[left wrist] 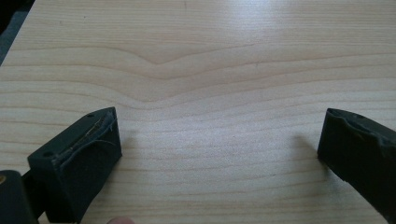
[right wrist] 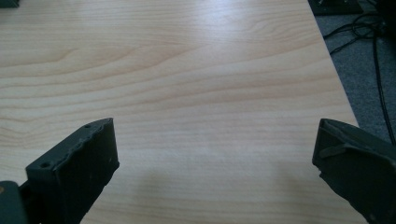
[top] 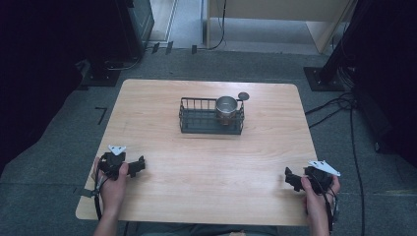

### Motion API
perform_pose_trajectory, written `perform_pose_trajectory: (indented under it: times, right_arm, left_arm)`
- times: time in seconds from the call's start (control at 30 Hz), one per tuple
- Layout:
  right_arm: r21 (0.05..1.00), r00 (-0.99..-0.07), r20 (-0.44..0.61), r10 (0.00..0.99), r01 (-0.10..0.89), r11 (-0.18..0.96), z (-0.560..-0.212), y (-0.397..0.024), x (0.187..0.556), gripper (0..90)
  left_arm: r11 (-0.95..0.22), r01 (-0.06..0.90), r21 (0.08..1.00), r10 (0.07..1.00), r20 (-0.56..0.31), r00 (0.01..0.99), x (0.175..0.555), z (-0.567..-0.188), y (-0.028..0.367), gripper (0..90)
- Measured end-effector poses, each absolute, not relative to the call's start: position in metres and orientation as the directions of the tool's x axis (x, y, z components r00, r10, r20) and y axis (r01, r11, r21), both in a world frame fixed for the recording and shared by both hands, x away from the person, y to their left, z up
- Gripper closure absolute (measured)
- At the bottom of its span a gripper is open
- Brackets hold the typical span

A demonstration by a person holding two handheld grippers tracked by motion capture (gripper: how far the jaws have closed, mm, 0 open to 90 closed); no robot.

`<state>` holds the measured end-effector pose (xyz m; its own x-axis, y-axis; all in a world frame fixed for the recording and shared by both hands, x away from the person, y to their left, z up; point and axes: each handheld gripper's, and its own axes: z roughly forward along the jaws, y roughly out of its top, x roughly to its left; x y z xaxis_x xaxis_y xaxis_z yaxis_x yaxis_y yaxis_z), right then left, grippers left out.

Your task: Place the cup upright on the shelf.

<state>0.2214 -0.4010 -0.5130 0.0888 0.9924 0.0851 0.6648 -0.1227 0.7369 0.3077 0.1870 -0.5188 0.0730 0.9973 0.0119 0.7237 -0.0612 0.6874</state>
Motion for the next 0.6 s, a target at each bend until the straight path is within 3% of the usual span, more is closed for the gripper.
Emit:
perform_pose_trajectory:
  times: [0.6]
  right_arm:
    - [0.711,0.106,0.035,0.994,0.696,-0.100,-0.527,-0.416,0.198,0.1]
  left_arm:
    - [-0.062,0.724,0.687,0.997,0.012,0.073,0.308,-0.519,0.187,0.0]
